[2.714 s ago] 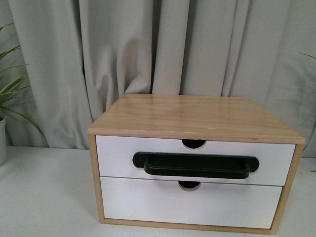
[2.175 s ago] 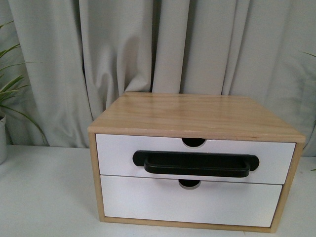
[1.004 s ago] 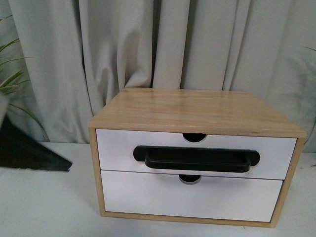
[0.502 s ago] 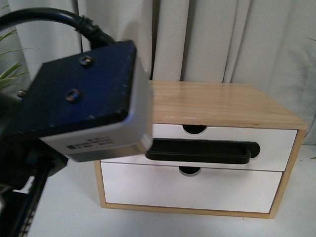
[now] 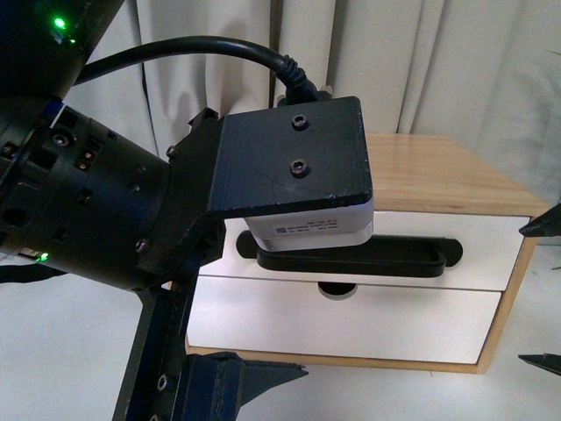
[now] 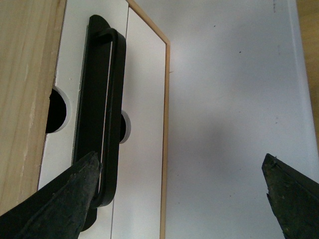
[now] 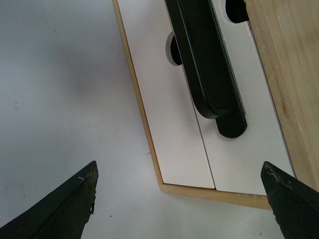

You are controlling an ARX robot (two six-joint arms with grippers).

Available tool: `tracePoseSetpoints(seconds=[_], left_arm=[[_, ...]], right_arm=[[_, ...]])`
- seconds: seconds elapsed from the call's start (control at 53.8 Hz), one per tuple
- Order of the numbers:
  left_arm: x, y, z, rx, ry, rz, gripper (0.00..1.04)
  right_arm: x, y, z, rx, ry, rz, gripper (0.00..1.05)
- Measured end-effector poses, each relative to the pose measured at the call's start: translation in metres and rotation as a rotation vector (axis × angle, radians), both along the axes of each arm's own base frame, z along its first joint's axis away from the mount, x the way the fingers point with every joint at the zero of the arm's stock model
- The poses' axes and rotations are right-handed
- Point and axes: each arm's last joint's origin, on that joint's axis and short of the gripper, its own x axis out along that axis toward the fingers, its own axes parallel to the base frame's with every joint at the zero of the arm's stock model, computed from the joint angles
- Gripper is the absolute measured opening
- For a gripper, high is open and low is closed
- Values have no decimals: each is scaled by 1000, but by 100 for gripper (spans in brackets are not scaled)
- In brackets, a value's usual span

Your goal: Pull drawer

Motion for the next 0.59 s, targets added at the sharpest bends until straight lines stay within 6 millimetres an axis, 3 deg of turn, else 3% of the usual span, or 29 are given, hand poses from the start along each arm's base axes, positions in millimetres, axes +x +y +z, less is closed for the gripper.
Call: tracePoseSetpoints(seconds=[0.595], left_arm=[[49,-9,-21,121,-32,100,98]], right_arm=[[25,22,-7,4,16,34,96]])
